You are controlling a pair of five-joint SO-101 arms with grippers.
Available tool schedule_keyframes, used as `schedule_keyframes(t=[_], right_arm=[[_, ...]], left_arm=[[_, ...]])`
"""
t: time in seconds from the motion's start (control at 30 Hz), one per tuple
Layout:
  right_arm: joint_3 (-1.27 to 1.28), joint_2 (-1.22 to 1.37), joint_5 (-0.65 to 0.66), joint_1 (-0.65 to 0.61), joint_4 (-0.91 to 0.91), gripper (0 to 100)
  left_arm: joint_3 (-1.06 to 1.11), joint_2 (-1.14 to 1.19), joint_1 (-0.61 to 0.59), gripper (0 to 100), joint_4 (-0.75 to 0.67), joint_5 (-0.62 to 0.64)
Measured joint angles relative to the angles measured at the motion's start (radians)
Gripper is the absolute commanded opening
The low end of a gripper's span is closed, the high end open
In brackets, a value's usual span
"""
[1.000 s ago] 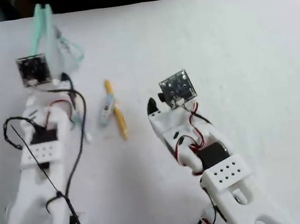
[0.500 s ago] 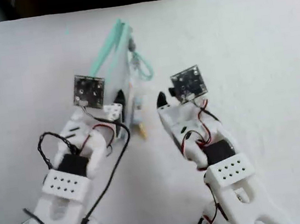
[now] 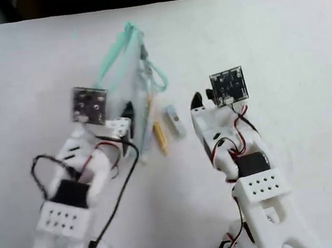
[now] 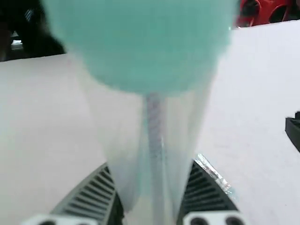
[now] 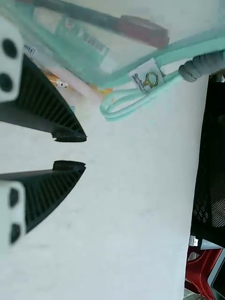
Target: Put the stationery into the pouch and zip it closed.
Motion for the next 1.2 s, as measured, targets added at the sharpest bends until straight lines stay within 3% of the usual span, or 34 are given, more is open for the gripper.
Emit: schedule_keyframes(t=[0.17,0.27,0.57,0.7,0.87,1.03,1.2], right_arm=[[-0.006,0.011,0.109,-0.043,0.020,6.9],[-0.094,0.075,0.118,-0.055,0.123,6.9],[-0.485,0.557,0.123,-0.066,0.350,8.0],[-0.690,0.736,0.123,-0.110,0.480,17.2],[-0.890,0.919,0.123,-0.167,0.612,19.7],[-0.930,0.984,0.124,-0.164,0.629,19.1],[-0.933,0.993,0.124,-0.129,0.631,19.0]], left_arm=[[-0.104,-0.285,-0.104,15,0.278,0.000],[-0.075,-0.341,-0.135,15,0.341,0.000],[0.054,-0.347,-0.304,15,0.347,0.000],[0.109,-0.348,-0.411,15,0.287,0.002],[0.209,-0.367,-0.397,15,0.216,0.043],[0.209,-0.367,-0.374,14,0.213,0.043],[0.193,-0.354,-0.347,5,0.215,0.043]])
